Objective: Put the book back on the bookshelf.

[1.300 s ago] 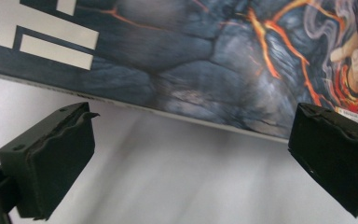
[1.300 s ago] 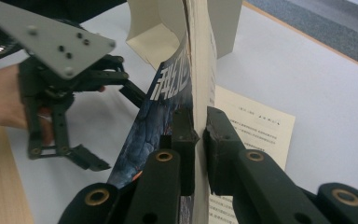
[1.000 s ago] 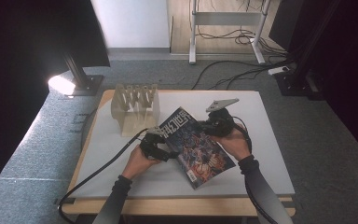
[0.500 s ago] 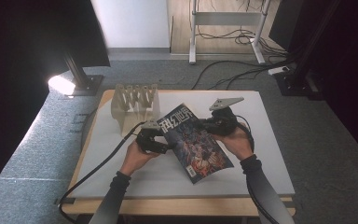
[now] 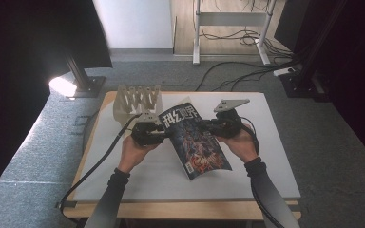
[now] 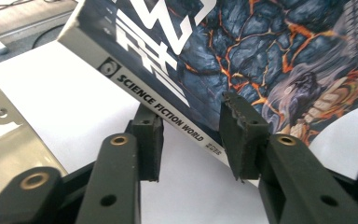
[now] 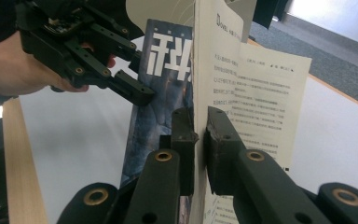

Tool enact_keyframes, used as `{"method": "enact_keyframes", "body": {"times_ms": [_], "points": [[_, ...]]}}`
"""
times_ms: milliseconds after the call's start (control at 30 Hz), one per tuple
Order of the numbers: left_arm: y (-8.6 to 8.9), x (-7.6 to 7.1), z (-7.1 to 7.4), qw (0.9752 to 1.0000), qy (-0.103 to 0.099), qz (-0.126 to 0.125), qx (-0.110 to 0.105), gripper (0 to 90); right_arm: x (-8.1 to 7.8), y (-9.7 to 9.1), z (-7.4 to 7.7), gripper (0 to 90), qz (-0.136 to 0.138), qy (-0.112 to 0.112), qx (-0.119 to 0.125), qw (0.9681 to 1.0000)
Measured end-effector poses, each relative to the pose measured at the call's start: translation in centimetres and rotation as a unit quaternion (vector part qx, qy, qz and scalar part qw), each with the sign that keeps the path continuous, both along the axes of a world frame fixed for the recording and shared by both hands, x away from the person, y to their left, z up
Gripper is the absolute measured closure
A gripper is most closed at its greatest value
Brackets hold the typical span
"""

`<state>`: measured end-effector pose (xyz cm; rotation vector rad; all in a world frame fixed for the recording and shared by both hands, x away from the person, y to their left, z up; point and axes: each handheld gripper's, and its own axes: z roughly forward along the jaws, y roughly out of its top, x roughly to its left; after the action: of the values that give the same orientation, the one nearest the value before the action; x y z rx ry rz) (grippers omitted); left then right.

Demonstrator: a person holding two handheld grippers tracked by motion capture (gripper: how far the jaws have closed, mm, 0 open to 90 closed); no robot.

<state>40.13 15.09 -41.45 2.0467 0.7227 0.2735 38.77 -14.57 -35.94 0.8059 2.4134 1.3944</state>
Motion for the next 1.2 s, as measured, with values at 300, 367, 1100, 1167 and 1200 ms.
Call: {"method": "enact_keyframes", "body": {"times_ms": [300, 367, 1100, 1167, 1200], "points": [[0.6, -1.0, 2.4, 0.9998, -0.007, -0.013, -0.016, 70.8, 0.1, -1.2, 0.1, 81.6, -0.016, -0.012, 0.004, 0.9998], [0.5, -1.4, 3.1, 0.9997, -0.019, -0.016, -0.009, 73.0, 0.1, -1.4, 0.1, 81.7, -0.022, -0.015, 0.003, 0.9996], [-1.5, -2.7, 4.6, 0.9921, -0.092, -0.067, 0.054, 59.2, 0.3, -2.7, -2.6, 81.1, -0.032, -0.026, 0.007, 0.9991], [-1.8, -2.1, 4.5, 0.9931, -0.081, -0.070, 0.048, 58.1, 0.3, -2.7, -2.6, 80.9, -0.031, -0.026, 0.008, 0.9991], [-2.0, -1.7, 4.3, 0.9935, -0.074, -0.070, 0.051, 58.3, 0.3, -2.7, -2.6, 80.9, -0.031, -0.025, 0.009, 0.9992]]}}
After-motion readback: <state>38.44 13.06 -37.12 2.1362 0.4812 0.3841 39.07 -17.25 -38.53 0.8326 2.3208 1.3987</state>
